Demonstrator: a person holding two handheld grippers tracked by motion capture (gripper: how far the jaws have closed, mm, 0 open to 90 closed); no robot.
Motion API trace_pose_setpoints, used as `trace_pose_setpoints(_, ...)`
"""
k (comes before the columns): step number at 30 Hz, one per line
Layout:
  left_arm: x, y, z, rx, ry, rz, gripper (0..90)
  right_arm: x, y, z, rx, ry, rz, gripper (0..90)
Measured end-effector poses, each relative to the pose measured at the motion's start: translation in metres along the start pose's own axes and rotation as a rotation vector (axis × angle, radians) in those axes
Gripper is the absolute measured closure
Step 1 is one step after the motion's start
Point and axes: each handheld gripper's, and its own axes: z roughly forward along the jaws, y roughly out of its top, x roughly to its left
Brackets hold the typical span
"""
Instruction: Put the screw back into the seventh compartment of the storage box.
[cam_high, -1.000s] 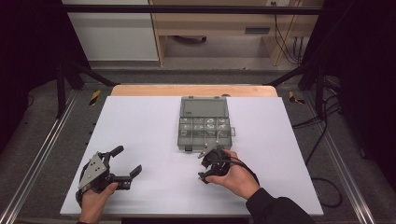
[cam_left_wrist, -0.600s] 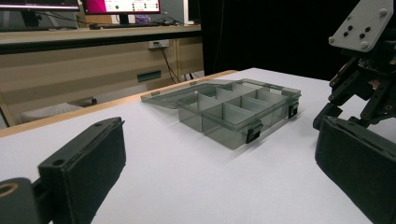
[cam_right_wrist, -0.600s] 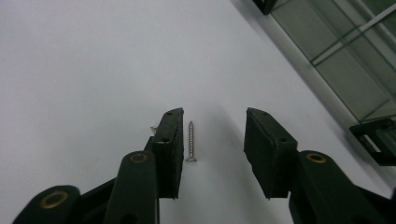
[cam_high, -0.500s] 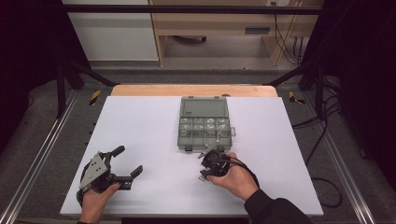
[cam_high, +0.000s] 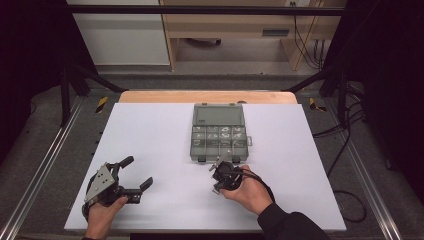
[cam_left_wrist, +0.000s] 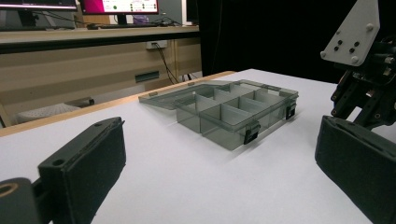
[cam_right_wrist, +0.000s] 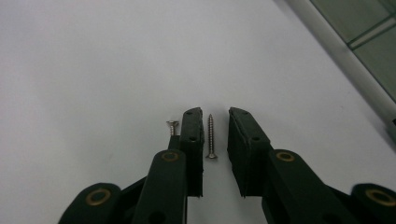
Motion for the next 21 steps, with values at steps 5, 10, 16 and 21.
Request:
trace_pose_setpoints(5, -0.0001, 0.0000, 0.0005, 0.005, -0.005, 0.006, 1.8, -0.0004, 0.0001, 0.0007, 0.010, -0.004, 0.005, 79.9)
trace_pose_setpoints(10, -0.0002, -0.0001, 0.0010, 0.004, -0.010, 0.006, 1.8, -0.0028, 0.0003, 0.0011, 0.011, 0.006, 0.015, 86.3)
trace_pose_setpoints(16, -0.0009, -0.0002, 0.0020, -0.002, -0.018, 0.002, 1.9, -0.0037, -0.0001, -0.0012, -0.012, 0.010, 0.027, 87.7)
trace_pose_setpoints(21, -0.0012, -0.0002, 0.0023, 0.003, -0.025, 0.004, 1.9, -0.0084, -0.0025, -0.0082, -0.050, 0.016, 0.056, 87.7)
